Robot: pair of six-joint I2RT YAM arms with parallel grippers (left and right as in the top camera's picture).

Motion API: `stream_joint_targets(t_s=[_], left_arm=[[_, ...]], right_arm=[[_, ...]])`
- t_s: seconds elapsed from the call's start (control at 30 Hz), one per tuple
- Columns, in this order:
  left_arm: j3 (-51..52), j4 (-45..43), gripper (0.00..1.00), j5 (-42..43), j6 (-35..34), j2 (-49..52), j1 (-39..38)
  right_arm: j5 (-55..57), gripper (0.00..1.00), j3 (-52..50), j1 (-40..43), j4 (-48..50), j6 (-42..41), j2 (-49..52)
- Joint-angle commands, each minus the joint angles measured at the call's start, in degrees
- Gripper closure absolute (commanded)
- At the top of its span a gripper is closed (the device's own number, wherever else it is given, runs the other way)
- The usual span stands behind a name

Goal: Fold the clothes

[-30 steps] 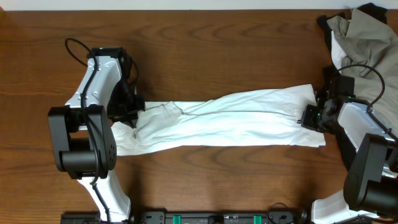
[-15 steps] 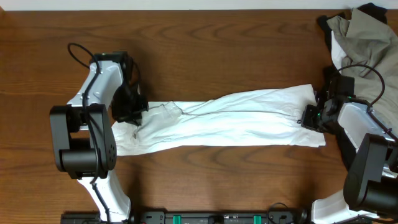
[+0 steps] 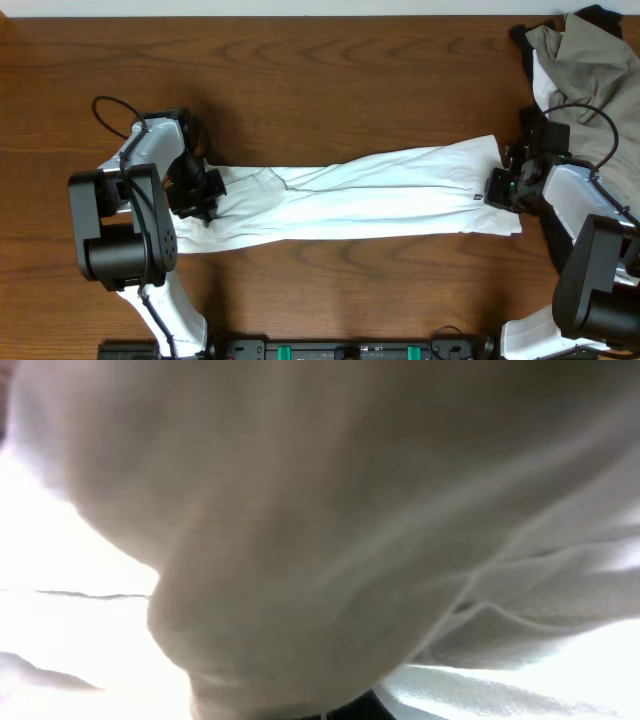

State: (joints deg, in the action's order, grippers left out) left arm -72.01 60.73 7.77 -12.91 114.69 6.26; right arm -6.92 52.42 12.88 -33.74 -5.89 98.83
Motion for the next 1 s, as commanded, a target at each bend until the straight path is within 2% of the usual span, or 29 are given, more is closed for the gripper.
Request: stream_joint_targets(t_s=[0.0, 0.2, 0.37, 0.43, 0.47, 0.57, 0.67, 0.77, 0.97], left_arm=[[0.59, -2.05, 0.94, -4.87, -1.14, -0.09, 1.49], [0.59, -5.92, 0.94, -4.87, -1.14, -0.09, 1.49], [0.59, -9.33, 0.95, -6.19, -1.16, -0.09, 1.51], [0.59, -10.34, 0.94, -7.28, -1.16, -0.09, 1.51], [0.59, -10.71, 0.94, -7.87, -1.16, -0.11, 1.55], [0.59, -11.39, 0.93, -8.70, -1.16, -0.09, 1.99], [0.59, -11.69, 0.92, -8.70, -1.18, -0.09, 2.84], [0.59, -11.78, 0.87, -8.68, -1.18, -0.09, 3.82], [0.59, -11.56, 0.83, -8.39, -1.16, -0.11, 4.44]], right_arm=[[-1.86, 0.93, -1.07, -0.20, 0.13, -0.70, 1.14], [-13.75, 0.86, 6.19, -0.20, -6.45, 3.30, -0.22], [-11.15, 0.82, 15.06, 0.37, -16.04, 5.90, -2.29], [-7.54, 0.75, 17.20, 1.05, -17.88, 5.51, -2.64], [-6.19, 0.69, 17.79, 1.46, -18.27, 5.51, -2.67], [-4.63, 0.56, 17.31, 2.95, -18.38, 5.55, -2.32], [-4.66, 0.47, 14.97, 4.74, -18.34, 5.55, -1.53], [-4.87, 0.43, 11.89, 6.64, -16.81, 5.55, -0.33], [-10.60, 0.37, 7.65, 7.69, -10.84, 5.55, 1.70]])
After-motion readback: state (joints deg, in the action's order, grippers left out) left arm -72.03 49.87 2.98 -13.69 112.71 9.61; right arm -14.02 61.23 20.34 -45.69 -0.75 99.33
